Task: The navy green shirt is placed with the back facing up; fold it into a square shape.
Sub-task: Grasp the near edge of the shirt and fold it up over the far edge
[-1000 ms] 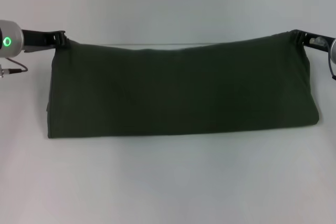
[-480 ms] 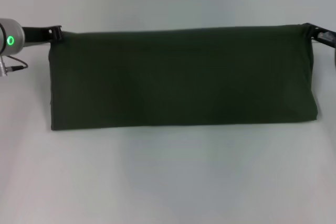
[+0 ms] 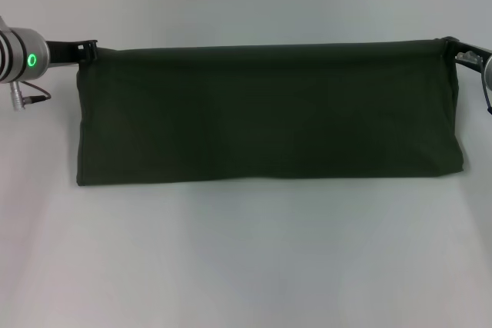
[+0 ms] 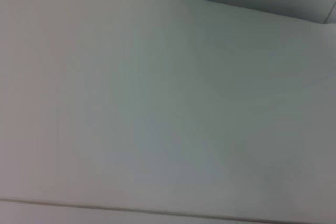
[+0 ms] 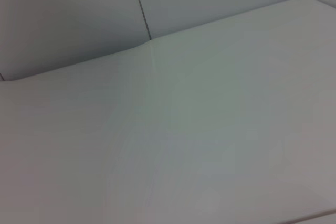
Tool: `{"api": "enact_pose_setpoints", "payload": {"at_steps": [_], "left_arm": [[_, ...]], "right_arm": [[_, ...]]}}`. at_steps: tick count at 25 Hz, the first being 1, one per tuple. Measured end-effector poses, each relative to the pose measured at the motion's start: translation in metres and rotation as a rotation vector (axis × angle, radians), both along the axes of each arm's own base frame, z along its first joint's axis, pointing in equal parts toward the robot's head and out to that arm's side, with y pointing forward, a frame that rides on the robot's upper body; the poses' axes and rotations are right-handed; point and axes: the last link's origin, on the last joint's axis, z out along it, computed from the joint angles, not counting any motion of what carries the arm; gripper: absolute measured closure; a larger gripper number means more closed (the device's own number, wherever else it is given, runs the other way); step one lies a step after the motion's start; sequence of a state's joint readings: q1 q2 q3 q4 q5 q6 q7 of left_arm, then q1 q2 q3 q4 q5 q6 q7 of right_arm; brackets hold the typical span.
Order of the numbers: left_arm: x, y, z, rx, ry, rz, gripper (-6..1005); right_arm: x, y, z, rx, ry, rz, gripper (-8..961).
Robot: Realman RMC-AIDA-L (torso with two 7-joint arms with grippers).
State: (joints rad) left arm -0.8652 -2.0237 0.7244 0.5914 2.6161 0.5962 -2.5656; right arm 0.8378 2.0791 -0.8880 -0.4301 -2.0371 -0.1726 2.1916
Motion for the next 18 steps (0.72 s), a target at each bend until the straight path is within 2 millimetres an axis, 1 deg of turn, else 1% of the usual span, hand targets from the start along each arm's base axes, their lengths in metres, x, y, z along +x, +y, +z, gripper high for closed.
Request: {"api": "enact_pose_setpoints", "payload": {"at_steps": [4,10,12,15,18], "left_arm": [[0.003,0.000,-0.004,-0.003,0.026,-0.028,863],[0.014,0.005,-0.013,0.018,0.097,-0.090,840],[0.015,0.006,-0.013,0.023,0.110,-0.099,833],[0.012,0.004,-0.006,0.061,0.099,-0.088,821],[0.002,-0.005,0.005,0.101,0.048,-0.051,716]], "right_arm": [[-0.001,0.000,-0.001,-0.005,-0.006,0.005,815],[-0.004,-0.001,-0.006,-0.030,-0.035,0.022,791],[-0.002,0.000,-0.003,-0.020,-0.034,0.017,783],[0.002,0.002,0.008,0.008,-0.018,0.006,771],[0.006,0.001,0.022,0.024,0.018,0.014,646]]}}
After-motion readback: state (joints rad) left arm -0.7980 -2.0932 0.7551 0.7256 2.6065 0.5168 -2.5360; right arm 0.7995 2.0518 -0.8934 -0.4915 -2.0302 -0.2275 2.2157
